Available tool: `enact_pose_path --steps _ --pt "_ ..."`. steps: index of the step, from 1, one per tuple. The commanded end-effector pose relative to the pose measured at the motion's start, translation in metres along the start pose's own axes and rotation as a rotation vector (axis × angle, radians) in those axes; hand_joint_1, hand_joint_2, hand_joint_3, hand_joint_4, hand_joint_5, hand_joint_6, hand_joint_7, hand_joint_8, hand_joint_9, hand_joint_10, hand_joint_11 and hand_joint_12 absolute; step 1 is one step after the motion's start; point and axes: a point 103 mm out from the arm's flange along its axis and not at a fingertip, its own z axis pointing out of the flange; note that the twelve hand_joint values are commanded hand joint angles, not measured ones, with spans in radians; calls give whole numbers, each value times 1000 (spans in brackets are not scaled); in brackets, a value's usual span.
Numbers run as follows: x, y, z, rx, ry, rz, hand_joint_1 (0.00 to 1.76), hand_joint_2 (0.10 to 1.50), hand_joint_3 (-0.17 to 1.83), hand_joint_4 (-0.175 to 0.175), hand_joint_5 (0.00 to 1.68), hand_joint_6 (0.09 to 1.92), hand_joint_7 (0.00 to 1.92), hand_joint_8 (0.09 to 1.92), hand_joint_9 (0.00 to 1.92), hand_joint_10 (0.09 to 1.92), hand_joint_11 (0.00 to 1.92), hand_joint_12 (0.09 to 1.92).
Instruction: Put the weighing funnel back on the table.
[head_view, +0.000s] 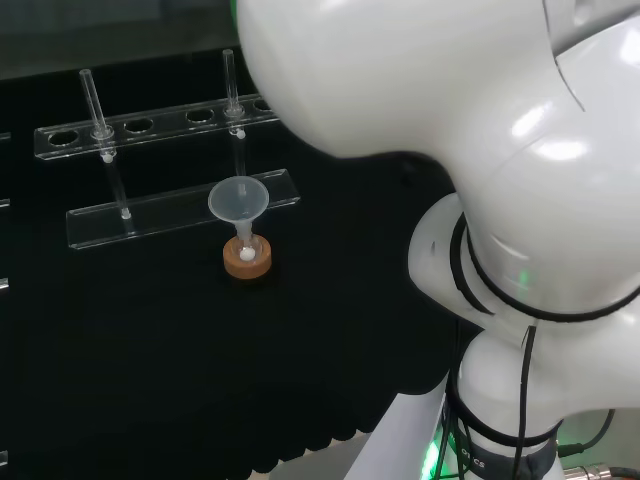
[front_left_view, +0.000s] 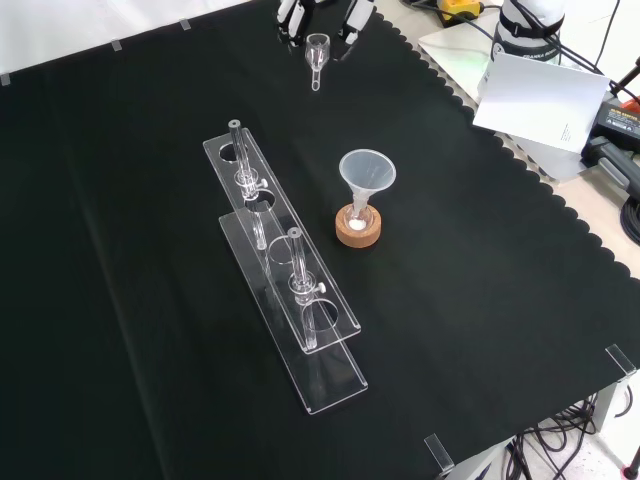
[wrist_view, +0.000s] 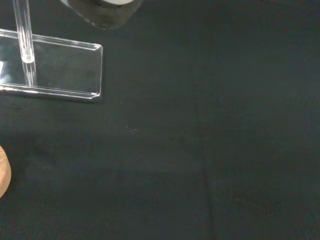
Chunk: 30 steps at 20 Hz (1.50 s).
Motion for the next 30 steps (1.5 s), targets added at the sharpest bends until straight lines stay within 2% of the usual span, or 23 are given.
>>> enact_pose_path --steps 1,13,22,30 --pt "-8 4 0 4 2 12 1118 1046 -175 175 1360 386 737 589 1160 121 935 952" --pt "-50 23 5 15 30 72 1118 1046 -175 175 1359 388 737 587 1160 119 935 952" --pt "-79 60 25 42 49 91 1117 1047 -175 175 1358 390 738 587 1160 118 934 953" --pt "-88 99 49 76 52 93 1117 1047 -175 175 1357 392 737 586 1161 117 934 953"
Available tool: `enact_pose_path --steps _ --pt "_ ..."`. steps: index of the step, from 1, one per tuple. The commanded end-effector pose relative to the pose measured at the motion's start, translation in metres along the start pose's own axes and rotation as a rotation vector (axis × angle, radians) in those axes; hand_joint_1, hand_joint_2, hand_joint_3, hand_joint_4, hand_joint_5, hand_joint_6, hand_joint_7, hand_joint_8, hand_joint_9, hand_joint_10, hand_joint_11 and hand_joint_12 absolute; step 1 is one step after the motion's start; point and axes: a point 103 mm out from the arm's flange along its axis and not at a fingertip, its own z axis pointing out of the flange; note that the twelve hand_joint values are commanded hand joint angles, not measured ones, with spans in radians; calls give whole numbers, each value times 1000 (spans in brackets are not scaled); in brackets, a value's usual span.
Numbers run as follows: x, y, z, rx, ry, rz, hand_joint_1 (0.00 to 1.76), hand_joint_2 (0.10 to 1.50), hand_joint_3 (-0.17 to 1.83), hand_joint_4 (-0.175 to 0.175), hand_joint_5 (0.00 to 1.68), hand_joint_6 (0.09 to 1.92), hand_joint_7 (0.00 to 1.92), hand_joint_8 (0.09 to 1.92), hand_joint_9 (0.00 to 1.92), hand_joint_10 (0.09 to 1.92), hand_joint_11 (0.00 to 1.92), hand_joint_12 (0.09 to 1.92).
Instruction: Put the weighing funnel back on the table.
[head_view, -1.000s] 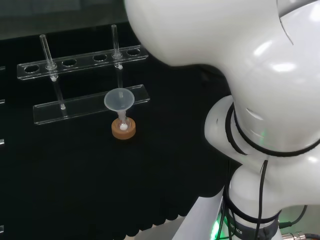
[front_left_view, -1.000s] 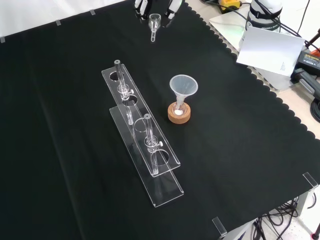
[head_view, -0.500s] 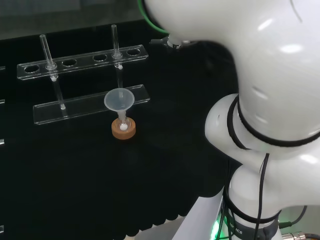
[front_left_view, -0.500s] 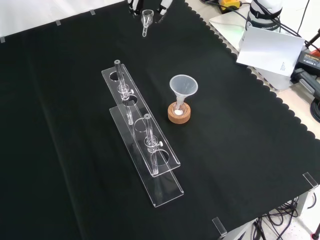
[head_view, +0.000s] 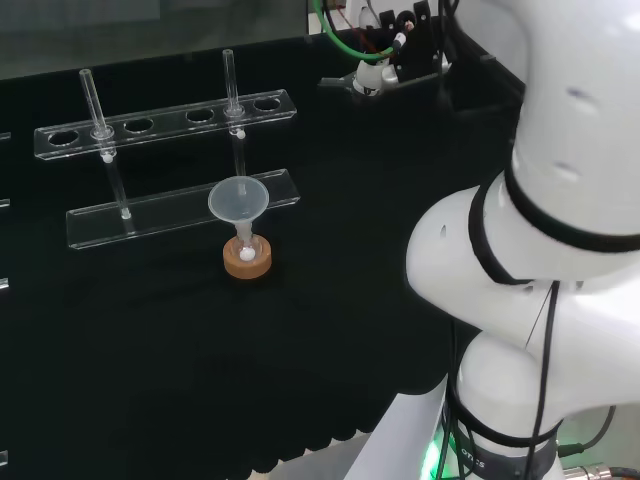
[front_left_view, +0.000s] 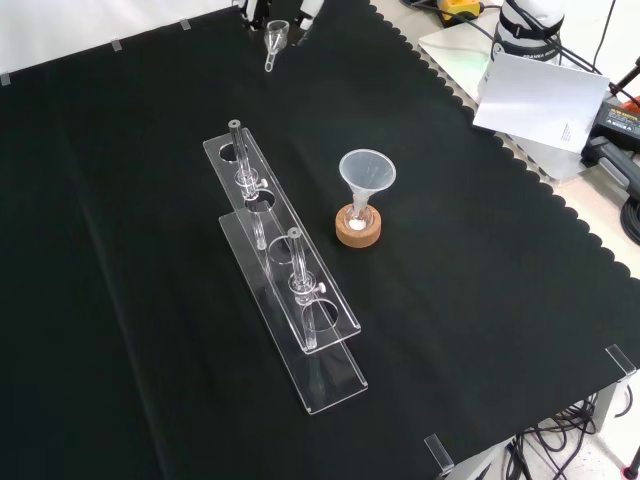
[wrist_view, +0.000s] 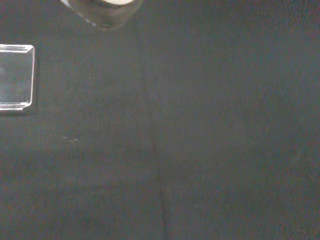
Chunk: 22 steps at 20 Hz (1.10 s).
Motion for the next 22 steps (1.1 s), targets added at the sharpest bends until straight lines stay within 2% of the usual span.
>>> enact_pose_path --steps 1,8,13,22 --pt "-12 52 23 25 -25 18 1117 1047 -175 175 1357 392 737 586 1161 117 934 954" --pt "-10 83 43 56 -25 4 1117 1047 -175 175 1356 394 737 586 1161 116 935 954" --pt "-7 100 57 78 -24 21 1117 1048 -175 175 1355 396 738 586 1162 116 936 954" --pt "-6 125 75 112 -18 17 1117 1048 -175 175 1353 399 738 586 1163 115 939 955"
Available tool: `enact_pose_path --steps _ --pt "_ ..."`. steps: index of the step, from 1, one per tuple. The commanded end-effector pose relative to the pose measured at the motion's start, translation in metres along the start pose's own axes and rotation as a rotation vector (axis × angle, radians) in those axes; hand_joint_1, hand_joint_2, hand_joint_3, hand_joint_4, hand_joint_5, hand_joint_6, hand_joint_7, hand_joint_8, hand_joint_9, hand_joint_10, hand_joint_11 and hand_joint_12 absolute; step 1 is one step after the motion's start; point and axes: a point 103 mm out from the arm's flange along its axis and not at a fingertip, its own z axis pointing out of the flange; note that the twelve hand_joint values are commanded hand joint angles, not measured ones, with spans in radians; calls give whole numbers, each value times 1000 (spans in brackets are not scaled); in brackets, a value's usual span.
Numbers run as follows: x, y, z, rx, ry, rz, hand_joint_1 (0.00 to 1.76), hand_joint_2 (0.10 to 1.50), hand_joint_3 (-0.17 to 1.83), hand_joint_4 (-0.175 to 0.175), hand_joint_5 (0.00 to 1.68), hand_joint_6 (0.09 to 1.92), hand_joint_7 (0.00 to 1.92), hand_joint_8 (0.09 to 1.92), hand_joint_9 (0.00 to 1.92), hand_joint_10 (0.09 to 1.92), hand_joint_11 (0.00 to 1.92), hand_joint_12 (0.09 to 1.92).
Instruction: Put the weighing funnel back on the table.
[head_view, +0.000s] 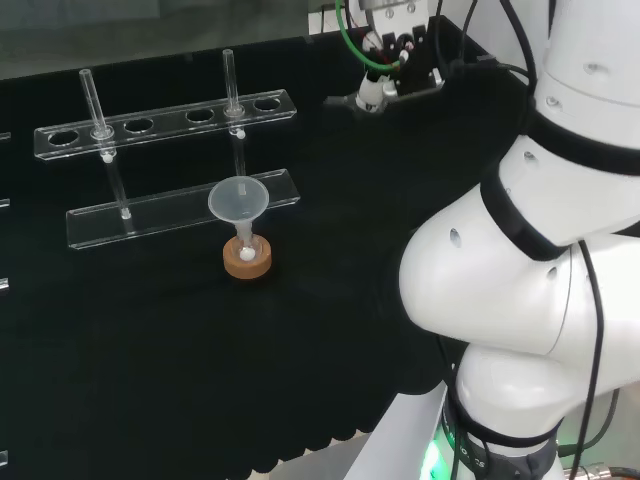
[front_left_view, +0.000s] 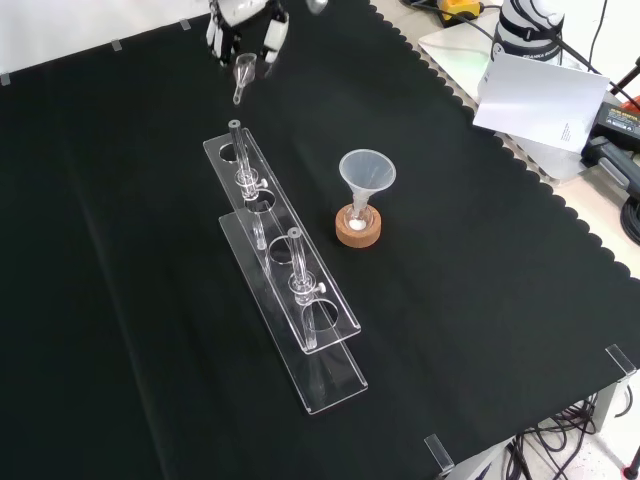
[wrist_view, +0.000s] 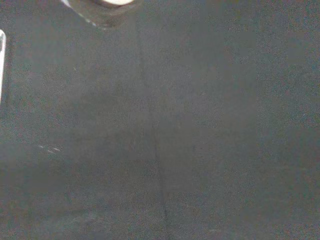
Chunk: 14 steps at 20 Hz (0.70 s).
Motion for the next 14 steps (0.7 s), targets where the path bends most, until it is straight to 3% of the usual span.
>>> enact_pose_path --steps 1,14 --pt "-7 47 28 32 -45 37 1117 1048 -175 175 1352 400 738 586 1163 115 939 955" --pt "-10 69 50 45 -41 39 1117 1049 -175 175 1350 405 737 587 1164 113 943 954"
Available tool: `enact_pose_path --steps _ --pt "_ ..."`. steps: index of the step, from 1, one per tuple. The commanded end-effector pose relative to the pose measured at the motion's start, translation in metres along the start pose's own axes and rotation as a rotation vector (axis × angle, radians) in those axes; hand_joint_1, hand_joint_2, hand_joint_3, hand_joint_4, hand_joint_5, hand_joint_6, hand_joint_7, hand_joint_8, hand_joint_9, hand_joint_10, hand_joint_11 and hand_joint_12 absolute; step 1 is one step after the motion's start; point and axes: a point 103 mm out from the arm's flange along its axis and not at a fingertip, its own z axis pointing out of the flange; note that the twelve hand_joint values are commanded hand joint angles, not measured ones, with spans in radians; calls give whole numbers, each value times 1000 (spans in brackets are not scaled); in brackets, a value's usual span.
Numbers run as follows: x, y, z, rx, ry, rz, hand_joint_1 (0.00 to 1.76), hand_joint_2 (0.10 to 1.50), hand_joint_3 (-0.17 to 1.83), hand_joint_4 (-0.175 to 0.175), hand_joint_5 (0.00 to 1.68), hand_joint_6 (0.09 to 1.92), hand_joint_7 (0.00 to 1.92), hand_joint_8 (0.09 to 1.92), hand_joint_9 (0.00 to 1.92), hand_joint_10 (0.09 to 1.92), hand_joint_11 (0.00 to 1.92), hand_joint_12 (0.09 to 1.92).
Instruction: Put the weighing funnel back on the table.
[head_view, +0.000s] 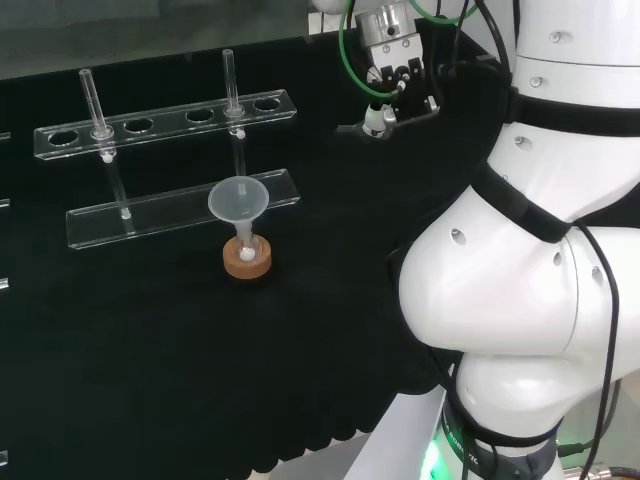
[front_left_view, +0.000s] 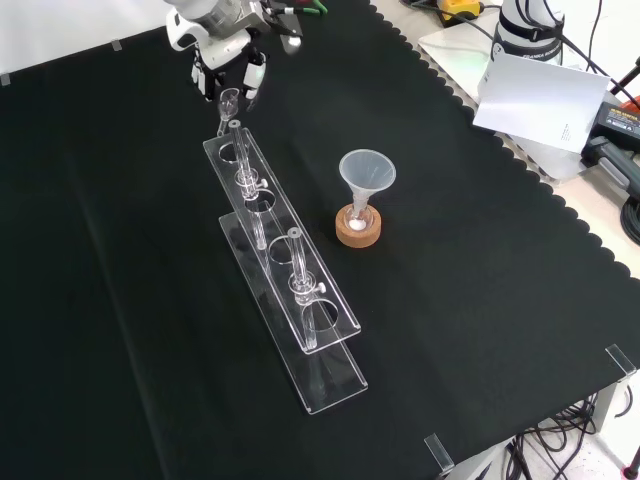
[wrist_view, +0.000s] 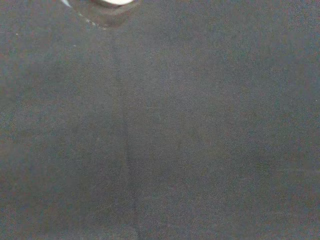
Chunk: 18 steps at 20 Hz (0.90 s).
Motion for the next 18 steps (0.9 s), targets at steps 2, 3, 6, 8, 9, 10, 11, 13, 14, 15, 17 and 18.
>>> enact_pose_path --steps 2,3,6,8,9,10,11,13,14,15,17,18 --pt "2 11 5 -1 -2 -6 1117 1049 -175 175 1349 406 736 587 1164 113 944 954" --pt "6 17 8 2 -6 -8 1117 1049 -175 175 1349 406 736 587 1164 113 944 954" --pt "14 32 21 -4 -4 -17 1117 1049 -175 175 1348 408 736 587 1164 113 946 954" --pt "18 39 26 -7 -5 -21 1117 1049 -175 175 1348 408 736 587 1164 113 947 953" --pt "20 42 28 -7 -5 -23 1117 1049 -175 175 1348 409 736 587 1164 112 947 953" --pt "21 44 30 -7 -9 -23 1117 1049 -175 175 1348 409 736 587 1165 112 948 953" --pt "23 46 31 -9 -11 -26 1117 1049 -175 175 1348 409 736 587 1165 112 948 953" --pt "29 49 30 2 -26 38 1117 1049 -175 175 1347 410 735 588 1165 112 949 952" --pt "38 49 29 3 -30 54 1117 1049 -175 175 1347 410 735 588 1165 112 949 952" --pt "42 49 30 -3 -27 52 1117 1049 -175 175 1347 411 735 588 1165 112 950 952" --pt "40 49 33 -17 -2 29 1117 1050 -175 175 1347 411 734 588 1165 111 950 951" --pt "40 51 35 -19 5 17 1117 1050 -175 175 1346 411 733 588 1165 111 951 951"
